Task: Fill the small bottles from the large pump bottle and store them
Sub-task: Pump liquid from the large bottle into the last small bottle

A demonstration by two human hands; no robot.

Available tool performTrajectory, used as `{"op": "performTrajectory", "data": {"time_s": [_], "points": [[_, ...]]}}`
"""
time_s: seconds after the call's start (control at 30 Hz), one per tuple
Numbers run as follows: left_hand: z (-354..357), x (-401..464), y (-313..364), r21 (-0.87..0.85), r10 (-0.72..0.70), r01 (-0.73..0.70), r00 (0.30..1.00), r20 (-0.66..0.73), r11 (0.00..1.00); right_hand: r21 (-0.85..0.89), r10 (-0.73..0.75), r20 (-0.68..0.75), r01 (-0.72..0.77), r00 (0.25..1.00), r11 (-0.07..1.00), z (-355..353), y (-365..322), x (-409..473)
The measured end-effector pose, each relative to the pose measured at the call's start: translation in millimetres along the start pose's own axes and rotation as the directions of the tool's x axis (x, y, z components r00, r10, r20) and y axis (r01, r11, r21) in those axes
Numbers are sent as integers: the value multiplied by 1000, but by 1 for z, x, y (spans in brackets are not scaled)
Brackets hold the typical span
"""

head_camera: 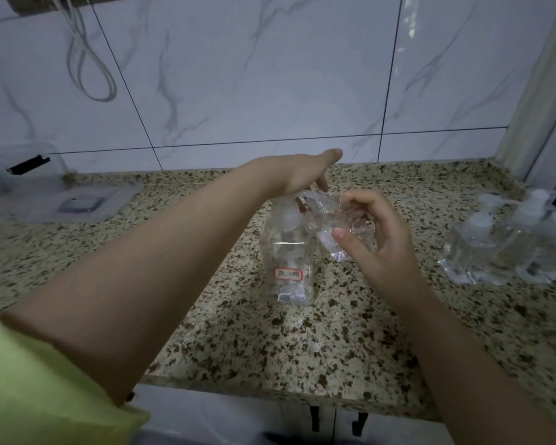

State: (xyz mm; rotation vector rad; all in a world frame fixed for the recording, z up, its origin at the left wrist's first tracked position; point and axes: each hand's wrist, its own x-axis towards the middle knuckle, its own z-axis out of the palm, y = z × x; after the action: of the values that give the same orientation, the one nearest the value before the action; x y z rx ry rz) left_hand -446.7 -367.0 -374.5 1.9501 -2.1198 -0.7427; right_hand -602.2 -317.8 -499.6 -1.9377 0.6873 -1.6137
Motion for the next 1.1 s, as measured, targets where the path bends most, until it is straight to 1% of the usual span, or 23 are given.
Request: {"op": "performTrajectory", "data": {"time_s": [0.13, 0.27, 0.4, 0.53, 0.63, 0.73, 0.97, 1.1], "points": [[-2, 1, -2, -63, -18, 18, 1000, 8, 998, 28, 4, -5, -3, 1000, 1000, 0, 0, 0], [0, 3, -2, 8, -44, 44, 999, 19, 999, 22, -2, 13, 2, 1000, 1000, 1, -3, 0], [1, 1, -5, -54, -42, 43, 999, 16, 998, 18, -16, 17, 16, 1000, 1000, 2, -3, 0], [1, 2, -5, -46, -38, 38, 999, 11, 998, 23, -11, 11, 11, 1000, 1000, 2, -3, -1], [2, 2, -6, -86, -36, 35, 999, -4, 996, 14, 1, 9, -1, 1000, 1000, 1, -3, 0], [3, 4, -5, -47, -35, 35, 999, -3, 998, 9, 1, 16, -1, 1000, 1000, 1, -2, -1], [3, 5, -3, -14, -34, 35, 999, 17, 999, 15, 10, 6, -10, 1000, 1000, 1, 1, -2], [4, 5, -5, -62, -28, 28, 1000, 2, 998, 10, 9, 11, -9, 1000, 1000, 1, 1, -2]]}}
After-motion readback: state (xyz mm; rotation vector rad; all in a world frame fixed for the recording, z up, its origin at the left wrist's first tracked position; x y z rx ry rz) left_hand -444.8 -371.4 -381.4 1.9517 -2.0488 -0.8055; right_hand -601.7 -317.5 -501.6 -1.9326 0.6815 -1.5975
